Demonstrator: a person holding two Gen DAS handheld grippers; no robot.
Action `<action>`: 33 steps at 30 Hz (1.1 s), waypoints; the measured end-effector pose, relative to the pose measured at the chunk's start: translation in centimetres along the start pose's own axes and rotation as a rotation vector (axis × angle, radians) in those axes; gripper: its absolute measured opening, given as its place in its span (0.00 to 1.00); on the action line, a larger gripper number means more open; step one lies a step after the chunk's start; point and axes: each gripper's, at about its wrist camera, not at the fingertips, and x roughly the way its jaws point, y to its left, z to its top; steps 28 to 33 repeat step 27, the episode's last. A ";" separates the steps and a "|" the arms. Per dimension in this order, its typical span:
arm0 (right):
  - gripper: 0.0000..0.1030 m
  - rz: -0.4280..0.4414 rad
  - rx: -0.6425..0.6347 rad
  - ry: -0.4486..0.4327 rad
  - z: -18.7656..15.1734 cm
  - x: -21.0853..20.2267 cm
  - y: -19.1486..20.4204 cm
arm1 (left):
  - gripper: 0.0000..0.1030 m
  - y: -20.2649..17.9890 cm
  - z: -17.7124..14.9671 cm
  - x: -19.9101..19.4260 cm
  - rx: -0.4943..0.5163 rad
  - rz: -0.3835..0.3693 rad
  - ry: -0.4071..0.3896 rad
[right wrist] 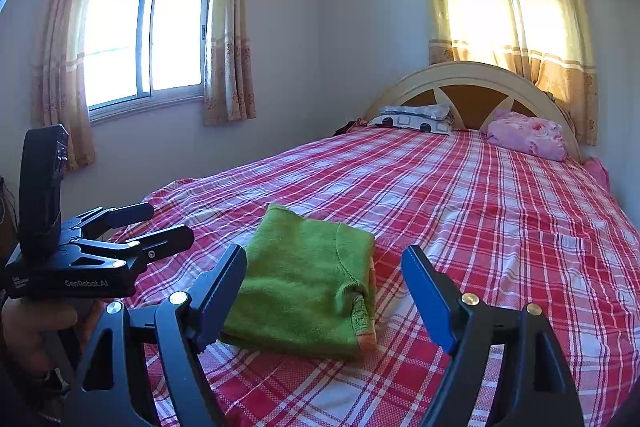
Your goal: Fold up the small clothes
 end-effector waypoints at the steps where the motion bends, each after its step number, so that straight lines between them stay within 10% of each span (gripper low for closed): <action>1: 0.78 0.001 0.000 -0.005 0.0 -0.1 0.0 | 1.00 -0.1 0.0 -0.1 0.006 0.006 -0.004; 33: 0.78 0.026 -0.007 0.003 -0.6 0.4 0.3 | 1.00 0.7 0.0 0.3 -0.003 0.046 -0.003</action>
